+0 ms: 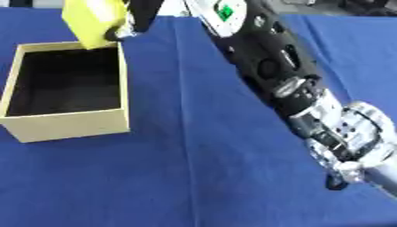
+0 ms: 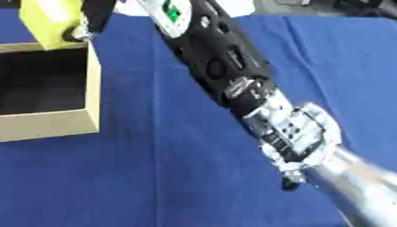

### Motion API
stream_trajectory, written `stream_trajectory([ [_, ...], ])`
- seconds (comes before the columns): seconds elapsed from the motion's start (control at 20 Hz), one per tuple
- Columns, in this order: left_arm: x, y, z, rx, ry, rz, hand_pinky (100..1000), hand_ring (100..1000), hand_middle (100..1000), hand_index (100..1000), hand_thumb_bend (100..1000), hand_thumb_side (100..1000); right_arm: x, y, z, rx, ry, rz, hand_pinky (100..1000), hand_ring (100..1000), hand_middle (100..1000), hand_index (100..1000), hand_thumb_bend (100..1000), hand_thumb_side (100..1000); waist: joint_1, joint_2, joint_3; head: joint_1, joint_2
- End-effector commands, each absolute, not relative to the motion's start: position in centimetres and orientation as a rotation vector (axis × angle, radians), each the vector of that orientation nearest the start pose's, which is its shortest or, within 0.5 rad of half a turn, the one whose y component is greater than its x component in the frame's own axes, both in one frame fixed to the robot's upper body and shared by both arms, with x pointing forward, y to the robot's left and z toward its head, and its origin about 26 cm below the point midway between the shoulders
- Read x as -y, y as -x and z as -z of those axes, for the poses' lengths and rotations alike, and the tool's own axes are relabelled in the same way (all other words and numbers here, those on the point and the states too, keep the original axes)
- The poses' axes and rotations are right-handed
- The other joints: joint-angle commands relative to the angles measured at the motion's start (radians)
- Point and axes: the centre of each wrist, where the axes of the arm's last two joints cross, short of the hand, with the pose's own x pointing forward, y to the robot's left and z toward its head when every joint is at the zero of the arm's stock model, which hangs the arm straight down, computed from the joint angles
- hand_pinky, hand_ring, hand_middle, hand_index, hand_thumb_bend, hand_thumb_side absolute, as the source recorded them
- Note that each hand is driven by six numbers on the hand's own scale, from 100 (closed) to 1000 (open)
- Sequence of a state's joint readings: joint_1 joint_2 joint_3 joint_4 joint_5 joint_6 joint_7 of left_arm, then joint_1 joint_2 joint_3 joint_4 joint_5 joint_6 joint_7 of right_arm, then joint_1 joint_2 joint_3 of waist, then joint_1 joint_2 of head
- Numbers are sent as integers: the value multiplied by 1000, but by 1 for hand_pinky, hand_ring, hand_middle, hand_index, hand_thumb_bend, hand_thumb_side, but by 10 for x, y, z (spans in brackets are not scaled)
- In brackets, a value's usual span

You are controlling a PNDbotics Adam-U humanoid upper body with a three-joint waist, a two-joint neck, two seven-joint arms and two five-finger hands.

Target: Pick up objects on the table and place them in the box.

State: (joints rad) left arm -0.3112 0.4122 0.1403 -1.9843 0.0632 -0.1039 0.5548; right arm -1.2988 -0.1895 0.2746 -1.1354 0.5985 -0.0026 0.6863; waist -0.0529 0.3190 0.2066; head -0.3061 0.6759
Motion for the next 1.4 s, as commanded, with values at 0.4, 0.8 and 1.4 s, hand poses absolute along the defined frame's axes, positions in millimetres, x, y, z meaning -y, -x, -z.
stream_trajectory([
  [0.4,-303,-298,-232,2486,-499,-331,914,673,621,699,355,815,50,-455,-317,1755,526,-1616,655,790,671,703,100,100,-5,-8,25,-36,-20],
  [0.8,-302,-298,-233,2489,-493,-335,915,673,621,699,353,817,41,-463,-287,1690,584,-1714,773,847,787,843,128,100,-11,1,32,-39,-21],
  [1.4,-302,-298,-232,2484,-494,-336,916,673,621,698,351,815,45,-462,-297,1719,654,-1830,919,968,995,999,407,355,-8,-1,29,-40,-21],
])
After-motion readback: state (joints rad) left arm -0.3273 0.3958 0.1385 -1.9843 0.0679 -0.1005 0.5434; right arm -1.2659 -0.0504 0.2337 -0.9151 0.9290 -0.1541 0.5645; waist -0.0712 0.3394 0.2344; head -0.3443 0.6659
